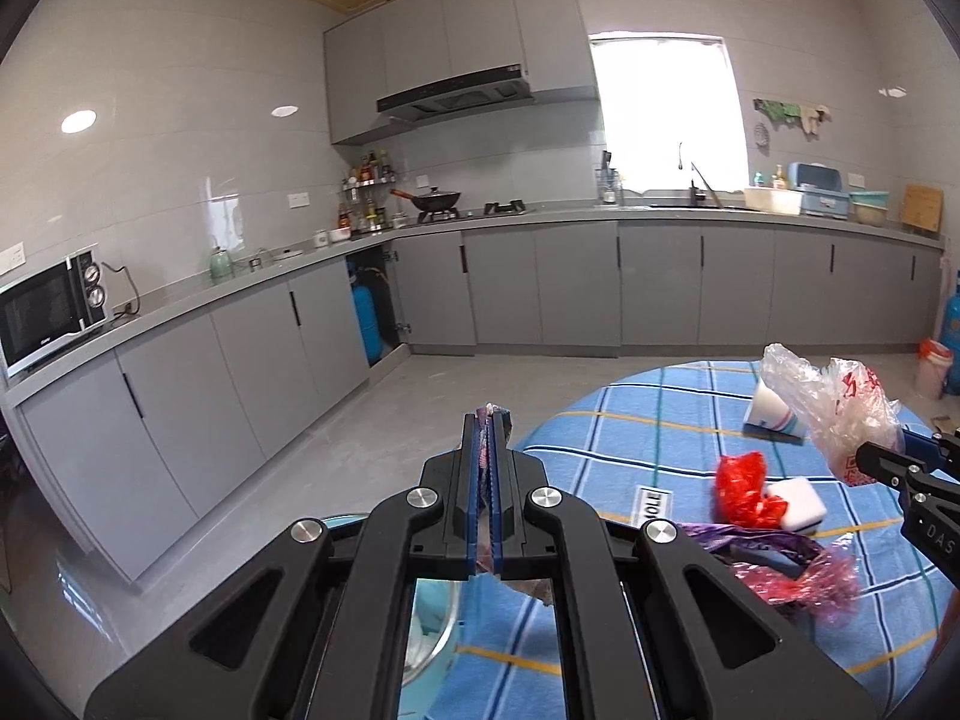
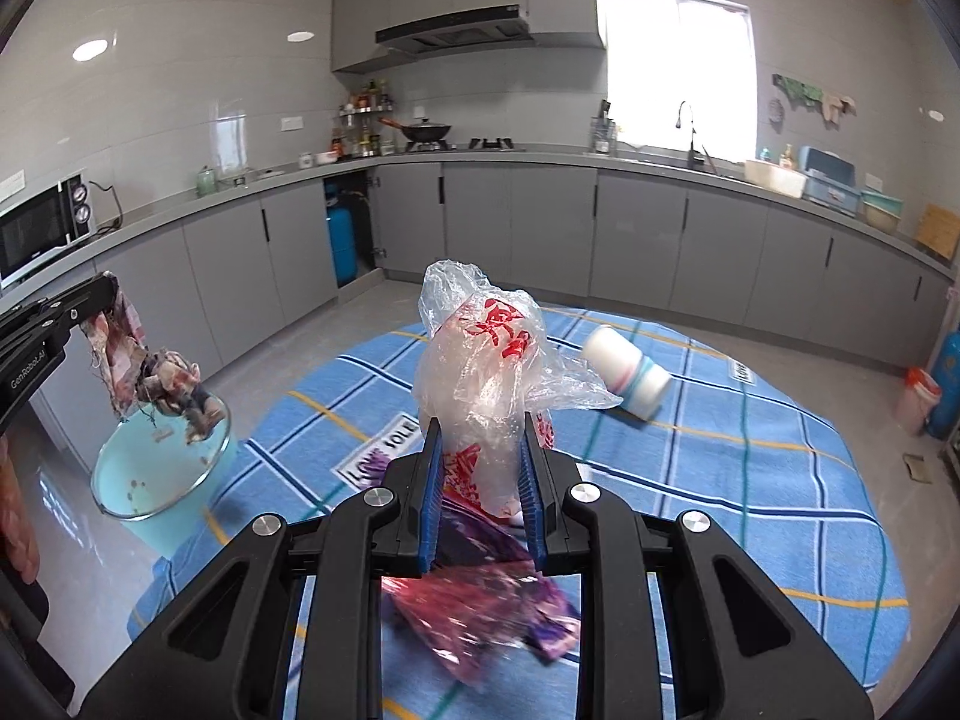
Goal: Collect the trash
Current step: 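Carry the pink bag over the blue bucket with the left gripper while the right gripper holds the clear bag, then open the left gripper over the bucket while the right gripper releases the clear bag into it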
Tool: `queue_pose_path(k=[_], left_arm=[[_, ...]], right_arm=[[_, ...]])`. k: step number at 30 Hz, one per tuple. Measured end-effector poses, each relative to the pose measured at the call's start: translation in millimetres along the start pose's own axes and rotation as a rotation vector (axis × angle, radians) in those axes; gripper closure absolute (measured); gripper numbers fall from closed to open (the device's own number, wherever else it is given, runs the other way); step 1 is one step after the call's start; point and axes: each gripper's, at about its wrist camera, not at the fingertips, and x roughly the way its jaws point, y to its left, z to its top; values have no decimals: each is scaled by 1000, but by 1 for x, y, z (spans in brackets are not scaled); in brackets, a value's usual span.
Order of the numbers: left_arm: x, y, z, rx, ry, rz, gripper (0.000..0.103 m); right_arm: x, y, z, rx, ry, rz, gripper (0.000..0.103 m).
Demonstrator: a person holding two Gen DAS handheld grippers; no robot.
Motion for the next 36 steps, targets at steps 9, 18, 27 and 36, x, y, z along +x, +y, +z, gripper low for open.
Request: queue_pose_path(k=[9, 18, 27, 36], left_arm=[[4, 36, -8, -33, 16, 64, 100], [9, 68, -21, -47, 38, 128, 100], [13, 88, -30, -48, 53, 169, 100], [15, 110, -36, -47, 64, 217, 100]], right_arm=[[10, 33, 8, -34, -3, 58, 80], [14, 63, 17, -63, -18, 106, 80], [19, 88, 29, -91, -31, 142, 80], [30, 116, 34, -117, -35, 191, 80]])
